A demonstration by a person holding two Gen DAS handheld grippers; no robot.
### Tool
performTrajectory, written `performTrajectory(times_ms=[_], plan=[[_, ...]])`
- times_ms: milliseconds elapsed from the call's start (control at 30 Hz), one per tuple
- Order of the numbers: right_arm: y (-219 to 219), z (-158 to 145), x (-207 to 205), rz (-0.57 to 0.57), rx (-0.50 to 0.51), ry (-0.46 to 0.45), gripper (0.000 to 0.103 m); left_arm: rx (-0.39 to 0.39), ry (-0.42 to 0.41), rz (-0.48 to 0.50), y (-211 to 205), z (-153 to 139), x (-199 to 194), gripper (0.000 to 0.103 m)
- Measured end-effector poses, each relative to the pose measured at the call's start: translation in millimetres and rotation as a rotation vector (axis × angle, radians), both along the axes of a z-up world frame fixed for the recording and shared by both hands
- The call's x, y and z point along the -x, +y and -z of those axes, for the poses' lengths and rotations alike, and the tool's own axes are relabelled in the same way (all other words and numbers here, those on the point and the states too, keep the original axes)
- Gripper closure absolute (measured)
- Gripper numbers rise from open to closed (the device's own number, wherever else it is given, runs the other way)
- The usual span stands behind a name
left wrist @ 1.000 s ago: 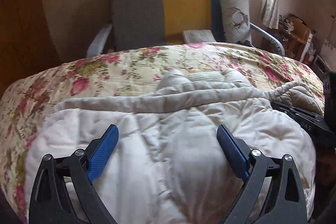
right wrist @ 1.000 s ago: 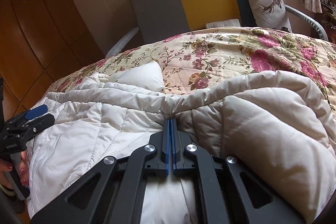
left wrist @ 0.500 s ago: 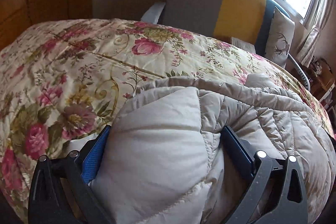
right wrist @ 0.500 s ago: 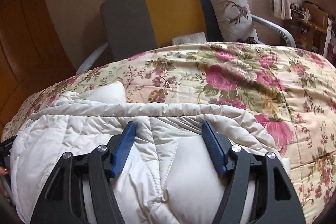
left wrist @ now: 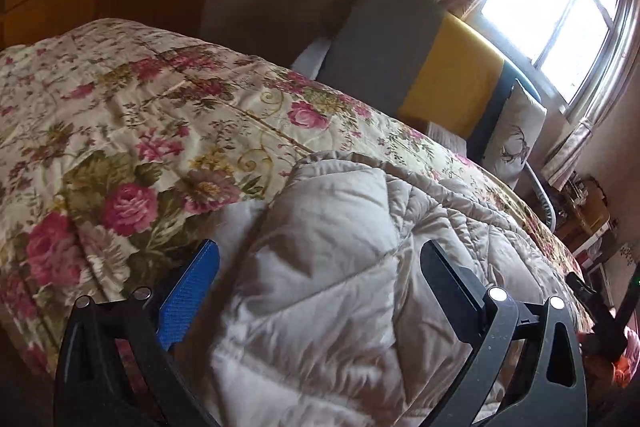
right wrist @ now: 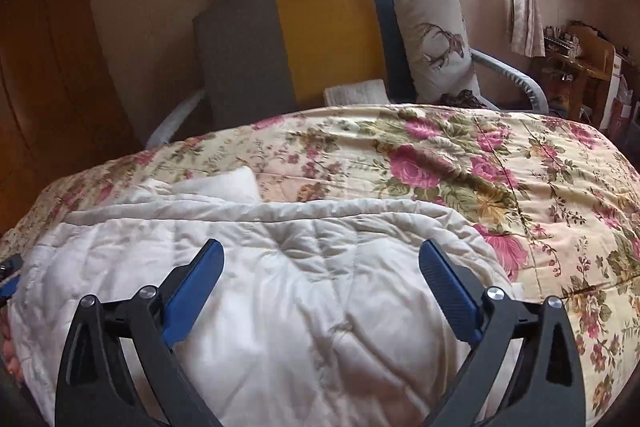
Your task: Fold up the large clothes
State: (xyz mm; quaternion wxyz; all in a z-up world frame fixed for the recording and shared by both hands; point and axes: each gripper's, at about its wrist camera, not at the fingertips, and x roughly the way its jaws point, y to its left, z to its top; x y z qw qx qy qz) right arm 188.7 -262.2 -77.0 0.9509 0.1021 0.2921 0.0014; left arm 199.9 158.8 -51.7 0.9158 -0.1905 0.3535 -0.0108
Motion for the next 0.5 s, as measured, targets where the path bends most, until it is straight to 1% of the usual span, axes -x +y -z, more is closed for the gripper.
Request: performTrajectory(times_ms=[67, 133, 233, 333, 367, 433, 500], plan=[[15, -8, 22, -0.032, 0.006, -0.02, 0.002, 0.018, 0.002, -0.025, 10, 5, 16, 0.003], [30, -8, 42, -0.047, 0.038, -0.019, 0.002, 0.043, 0.018, -0.044, 18, 14, 30, 0.003], [51, -2, 67, -0.047, 0.108, -0.027, 0.002, 0.099, 0.044, -0.072, 29, 30, 49, 0.003], [66, 8, 88, -0.025, 0.199, -0.059, 0.002, 0.176, 0.044, -0.075, 37, 42, 65, 0.003], [69, 12, 89, -0.019, 0.231, -0.062, 0.002, 0.183, 0.045, -0.067, 38, 45, 66, 0.003], [73, 22, 82, -0.025, 0.279, -0.032, 0.002, 0.182, 0.076, -0.05, 39, 53, 63, 0.003], [73, 35, 70, -0.044, 0.273, 0.012, 0.002, 0.221, 0.072, -0.044, 41, 57, 63, 0.003]])
